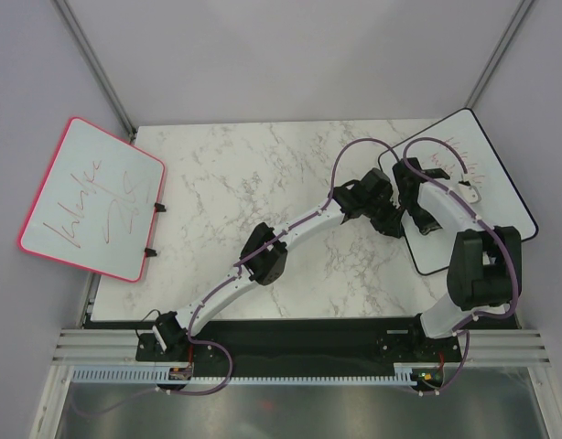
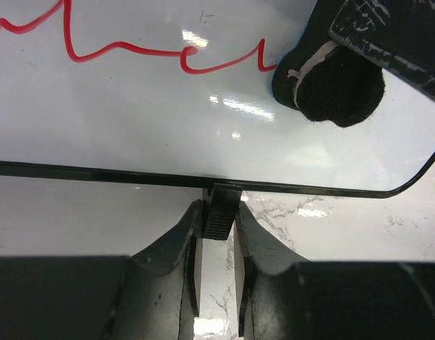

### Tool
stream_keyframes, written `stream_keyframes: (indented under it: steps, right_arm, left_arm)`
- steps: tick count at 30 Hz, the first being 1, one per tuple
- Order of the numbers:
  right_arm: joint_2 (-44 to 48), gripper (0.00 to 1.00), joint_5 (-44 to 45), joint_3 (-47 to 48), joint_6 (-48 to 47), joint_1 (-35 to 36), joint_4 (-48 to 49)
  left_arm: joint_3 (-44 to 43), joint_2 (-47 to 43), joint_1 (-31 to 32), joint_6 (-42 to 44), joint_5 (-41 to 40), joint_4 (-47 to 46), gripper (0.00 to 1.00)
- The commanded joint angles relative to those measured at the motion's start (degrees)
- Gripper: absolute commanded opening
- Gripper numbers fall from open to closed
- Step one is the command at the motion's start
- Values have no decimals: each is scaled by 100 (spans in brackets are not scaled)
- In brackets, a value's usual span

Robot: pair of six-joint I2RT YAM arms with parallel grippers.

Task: Erase the whiteboard
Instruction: Erase the whiteboard at the whiteboard stand.

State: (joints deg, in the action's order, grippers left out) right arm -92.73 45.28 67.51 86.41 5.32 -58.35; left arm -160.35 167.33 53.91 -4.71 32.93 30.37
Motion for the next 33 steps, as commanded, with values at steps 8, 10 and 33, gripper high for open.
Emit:
stream_keyframes:
  steps: [8, 10, 33]
  right_arm:
    - [695, 0, 1071, -414, 288, 21, -923]
    - [634, 0, 1185, -291, 280, 13, -933]
    - [-1054, 0, 1344, 2645, -3994, -488, 1288]
  left_arm:
    - [-172, 169, -100, -250, -199, 206, 2]
    - [-163, 178, -100, -250, -199, 206, 2]
    - [-172, 178, -126, -276, -146, 215, 2]
